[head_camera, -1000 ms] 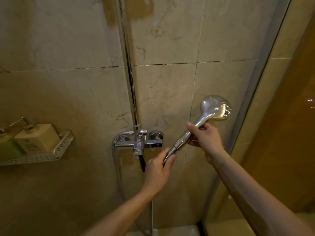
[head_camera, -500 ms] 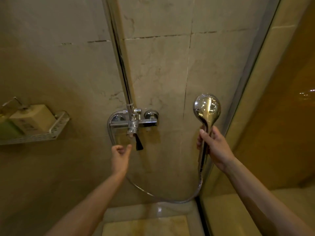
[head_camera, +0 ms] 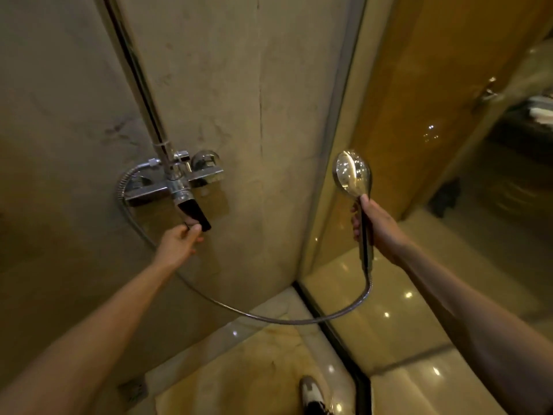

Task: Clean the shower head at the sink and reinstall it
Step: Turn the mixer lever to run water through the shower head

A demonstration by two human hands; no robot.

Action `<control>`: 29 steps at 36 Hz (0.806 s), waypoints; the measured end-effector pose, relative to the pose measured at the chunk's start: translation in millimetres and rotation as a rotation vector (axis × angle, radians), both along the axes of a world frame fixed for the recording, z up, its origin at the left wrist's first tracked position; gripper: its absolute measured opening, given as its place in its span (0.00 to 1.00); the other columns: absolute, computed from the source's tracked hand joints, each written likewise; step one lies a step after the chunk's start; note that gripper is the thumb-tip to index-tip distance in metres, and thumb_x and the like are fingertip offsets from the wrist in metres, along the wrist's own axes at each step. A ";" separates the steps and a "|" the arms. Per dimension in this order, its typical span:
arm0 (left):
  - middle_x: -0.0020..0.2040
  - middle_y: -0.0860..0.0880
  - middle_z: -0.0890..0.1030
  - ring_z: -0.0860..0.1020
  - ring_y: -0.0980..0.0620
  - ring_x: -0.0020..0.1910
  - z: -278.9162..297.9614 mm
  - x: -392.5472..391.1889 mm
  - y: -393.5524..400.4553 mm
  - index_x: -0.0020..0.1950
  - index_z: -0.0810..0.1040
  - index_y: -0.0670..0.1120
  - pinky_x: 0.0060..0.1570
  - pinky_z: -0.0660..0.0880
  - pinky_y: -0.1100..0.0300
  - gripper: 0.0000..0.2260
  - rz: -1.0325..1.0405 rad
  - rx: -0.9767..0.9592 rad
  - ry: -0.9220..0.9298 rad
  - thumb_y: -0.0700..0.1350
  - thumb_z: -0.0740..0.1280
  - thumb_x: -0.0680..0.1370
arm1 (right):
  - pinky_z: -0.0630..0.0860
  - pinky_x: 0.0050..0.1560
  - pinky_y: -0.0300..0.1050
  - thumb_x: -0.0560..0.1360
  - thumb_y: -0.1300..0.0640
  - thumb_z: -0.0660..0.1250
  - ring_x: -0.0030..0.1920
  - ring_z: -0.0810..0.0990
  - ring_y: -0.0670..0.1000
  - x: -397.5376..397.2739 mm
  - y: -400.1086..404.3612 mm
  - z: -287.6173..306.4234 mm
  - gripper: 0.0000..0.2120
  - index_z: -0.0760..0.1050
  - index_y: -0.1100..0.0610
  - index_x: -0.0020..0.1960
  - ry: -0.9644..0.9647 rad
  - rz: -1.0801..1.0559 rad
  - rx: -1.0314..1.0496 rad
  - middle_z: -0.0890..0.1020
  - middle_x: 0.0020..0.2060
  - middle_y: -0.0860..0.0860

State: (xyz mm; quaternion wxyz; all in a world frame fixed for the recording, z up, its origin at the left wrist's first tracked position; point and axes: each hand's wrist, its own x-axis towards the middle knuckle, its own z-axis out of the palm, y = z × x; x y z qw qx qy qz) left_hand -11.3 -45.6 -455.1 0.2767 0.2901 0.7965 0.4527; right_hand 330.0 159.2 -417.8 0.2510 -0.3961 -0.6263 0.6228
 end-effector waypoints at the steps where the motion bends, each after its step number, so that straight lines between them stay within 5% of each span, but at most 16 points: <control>1: 0.55 0.41 0.78 0.77 0.47 0.51 -1.3 -2.4 0.2 0.63 0.73 0.34 0.31 0.75 0.70 0.14 -0.007 0.002 0.024 0.42 0.59 0.82 | 0.74 0.44 0.46 0.78 0.35 0.58 0.38 0.73 0.49 4.7 -4.4 -0.2 0.24 0.71 0.56 0.53 -0.003 -0.014 0.001 0.74 0.39 0.50; 4: 0.53 0.41 0.78 0.78 0.49 0.44 -3.9 -6.8 0.1 0.62 0.73 0.34 0.33 0.75 0.67 0.13 -0.032 0.021 0.041 0.41 0.59 0.82 | 0.74 0.42 0.44 0.80 0.36 0.57 0.36 0.73 0.48 18.5 -17.5 -1.1 0.21 0.70 0.55 0.50 -0.016 -0.035 0.000 0.74 0.37 0.49; 14: 0.46 0.42 0.81 0.79 0.46 0.46 -9.7 -9.9 1.0 0.50 0.76 0.45 0.51 0.76 0.47 0.07 -0.046 0.049 0.105 0.42 0.59 0.82 | 0.74 0.43 0.46 0.79 0.36 0.57 0.36 0.72 0.50 45.4 -43.6 -2.3 0.22 0.69 0.56 0.51 -0.036 -0.087 -0.004 0.74 0.36 0.49; 21: 0.44 0.40 0.80 0.77 0.45 0.42 -9.4 -2.8 2.3 0.51 0.76 0.40 0.42 0.74 0.53 0.09 -0.021 0.047 0.114 0.42 0.58 0.82 | 0.74 0.41 0.44 0.80 0.37 0.56 0.35 0.72 0.48 45.7 -44.5 -3.9 0.21 0.69 0.56 0.51 -0.036 -0.089 0.016 0.73 0.37 0.50; 29: 0.39 0.44 0.80 0.77 0.50 0.34 -8.0 -0.2 -6.0 0.39 0.71 0.48 0.35 0.75 0.56 0.12 -0.061 0.068 0.125 0.42 0.59 0.82 | 0.73 0.39 0.43 0.81 0.38 0.56 0.34 0.72 0.48 40.6 -30.8 -11.1 0.21 0.68 0.57 0.51 -0.050 -0.092 0.023 0.74 0.36 0.50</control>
